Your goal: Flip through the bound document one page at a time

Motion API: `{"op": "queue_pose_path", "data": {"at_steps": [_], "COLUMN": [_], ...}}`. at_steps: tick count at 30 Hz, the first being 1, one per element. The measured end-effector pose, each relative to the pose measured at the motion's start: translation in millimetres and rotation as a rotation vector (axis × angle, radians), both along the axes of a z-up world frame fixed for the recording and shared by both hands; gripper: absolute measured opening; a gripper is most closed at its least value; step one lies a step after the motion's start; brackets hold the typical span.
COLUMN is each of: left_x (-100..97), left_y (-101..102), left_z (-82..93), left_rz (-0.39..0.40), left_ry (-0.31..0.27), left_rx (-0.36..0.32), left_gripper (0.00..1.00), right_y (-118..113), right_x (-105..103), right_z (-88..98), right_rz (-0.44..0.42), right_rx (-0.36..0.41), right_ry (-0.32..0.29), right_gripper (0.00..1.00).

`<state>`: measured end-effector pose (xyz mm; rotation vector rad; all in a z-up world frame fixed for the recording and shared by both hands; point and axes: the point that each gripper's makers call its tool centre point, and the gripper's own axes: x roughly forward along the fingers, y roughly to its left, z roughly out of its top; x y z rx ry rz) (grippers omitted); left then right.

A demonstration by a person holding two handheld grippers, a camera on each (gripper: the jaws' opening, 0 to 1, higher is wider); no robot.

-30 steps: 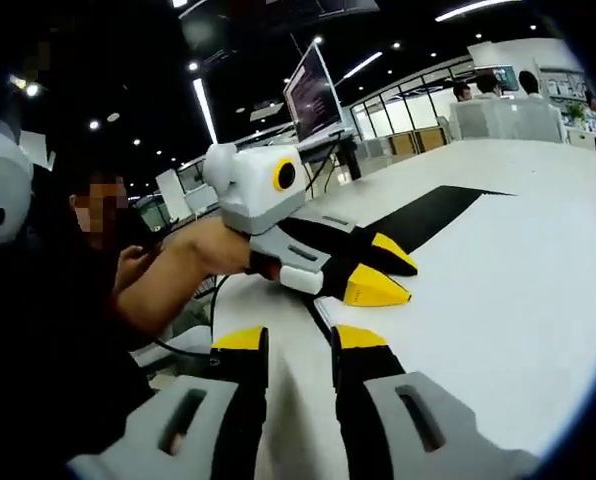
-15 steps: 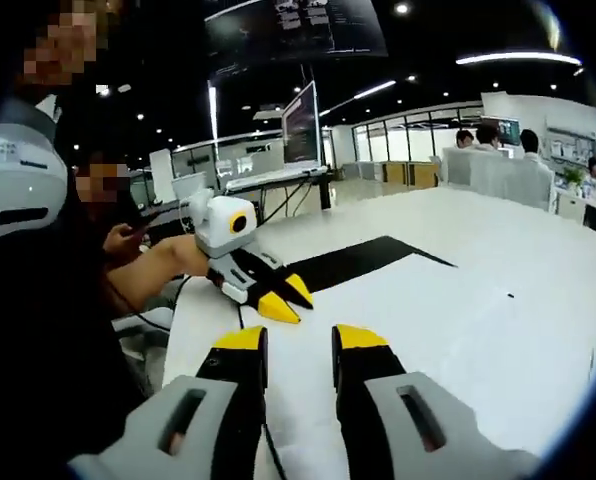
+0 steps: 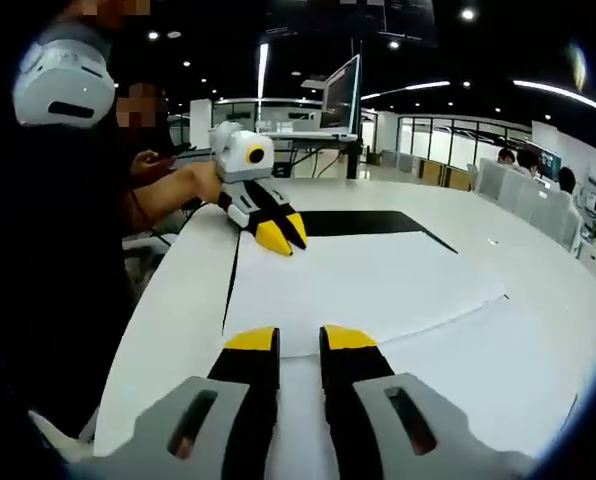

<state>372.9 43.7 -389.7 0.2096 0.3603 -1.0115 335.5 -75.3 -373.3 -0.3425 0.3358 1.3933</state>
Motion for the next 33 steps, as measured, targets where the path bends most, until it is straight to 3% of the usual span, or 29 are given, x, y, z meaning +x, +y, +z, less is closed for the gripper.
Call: {"op": "queue_pose_path", "data": {"at_steps": [2, 3, 7, 11, 21, 25, 33], "left_x": [-0.4, -0.6, -1.4, -1.9, -4.3, -4.4, -4.0], "left_y": [0, -1, -2, -3, -5, -4, -3], "left_z": [-0.3, -0.3, -0.2, 0.0, 0.4, -0.5, -1.6], "left_rz": [-0.003, -0.005, -0.012, -0.014, -0.037, -0.039, -0.031], "left_ry": [0.002, -0.001, -0.006, -0.005, -0.027, -0.023, -0.02], "left_rx": [0.004, 0.006, 0.01, 0.016, 0.04, 0.036, 0.018], "left_gripper": [0.15, 0.15, 0.13, 0.13, 0.1, 0.1, 0.1], "right_y": [1, 2, -2, -3, -1, -6, -2], "right_x": [5, 9, 31, 39, 41, 59, 77], "right_z": [-10.0, -6.4, -6.1, -5.5, -3.3, 0.4, 0.6], "right_rz": [0.005, -0.001, -0.057, -0.064, -0.03, -0.127, -0.173], "right_rx": [-0.022, 0.017, 0.051, 0.065, 0.102, 0.148, 0.128], "right_ry": [0.008, 0.026, 0.022, 0.037, 0.071, 0.084, 0.091], "right_gripper": [0.2, 0.19, 0.13, 0.03, 0.03, 0.03, 0.03]}}
